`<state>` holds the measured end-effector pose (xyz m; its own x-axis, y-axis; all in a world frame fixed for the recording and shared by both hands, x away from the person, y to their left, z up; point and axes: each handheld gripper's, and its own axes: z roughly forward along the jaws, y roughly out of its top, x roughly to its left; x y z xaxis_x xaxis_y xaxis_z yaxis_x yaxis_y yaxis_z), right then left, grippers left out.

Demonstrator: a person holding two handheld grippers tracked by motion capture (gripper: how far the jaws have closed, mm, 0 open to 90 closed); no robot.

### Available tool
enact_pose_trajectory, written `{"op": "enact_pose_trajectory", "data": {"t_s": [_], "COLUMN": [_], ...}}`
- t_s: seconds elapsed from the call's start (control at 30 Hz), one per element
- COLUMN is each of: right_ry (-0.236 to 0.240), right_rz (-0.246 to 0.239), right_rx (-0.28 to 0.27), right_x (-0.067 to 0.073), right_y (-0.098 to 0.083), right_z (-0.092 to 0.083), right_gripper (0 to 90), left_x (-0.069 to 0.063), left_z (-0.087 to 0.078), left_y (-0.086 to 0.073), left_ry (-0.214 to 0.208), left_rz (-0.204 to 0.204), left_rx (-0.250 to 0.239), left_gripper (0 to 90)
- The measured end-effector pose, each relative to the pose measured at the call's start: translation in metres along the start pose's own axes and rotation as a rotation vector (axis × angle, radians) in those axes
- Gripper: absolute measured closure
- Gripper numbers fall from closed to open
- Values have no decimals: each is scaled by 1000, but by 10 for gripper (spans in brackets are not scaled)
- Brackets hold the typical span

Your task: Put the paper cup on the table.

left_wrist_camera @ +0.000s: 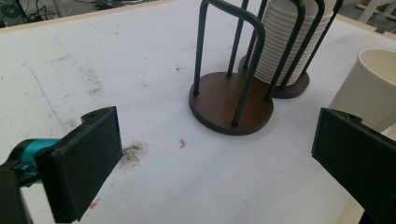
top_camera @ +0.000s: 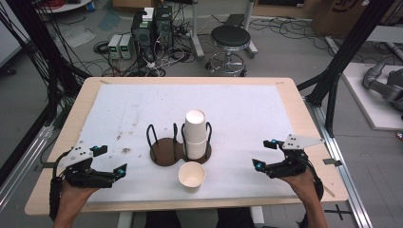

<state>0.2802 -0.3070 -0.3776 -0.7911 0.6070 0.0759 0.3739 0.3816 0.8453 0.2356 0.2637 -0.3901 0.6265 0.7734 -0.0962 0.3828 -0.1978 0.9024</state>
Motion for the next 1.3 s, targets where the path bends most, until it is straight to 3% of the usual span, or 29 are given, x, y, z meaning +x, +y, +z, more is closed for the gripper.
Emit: {"op": "enact_pose_trajectory", "data": {"t_s": [1.3], "right_ry": [7], "right_rz": [0], "right_rx": [-7], "right_x": [0], "right_y": [2], "right_z": [-2], "right_gripper": [153], "left_x": [0], "left_z": [0], "left_y": [-4], "left_ry": [-7], "left_rz": [4], "left_rx": [18], "left_gripper": [17]}}
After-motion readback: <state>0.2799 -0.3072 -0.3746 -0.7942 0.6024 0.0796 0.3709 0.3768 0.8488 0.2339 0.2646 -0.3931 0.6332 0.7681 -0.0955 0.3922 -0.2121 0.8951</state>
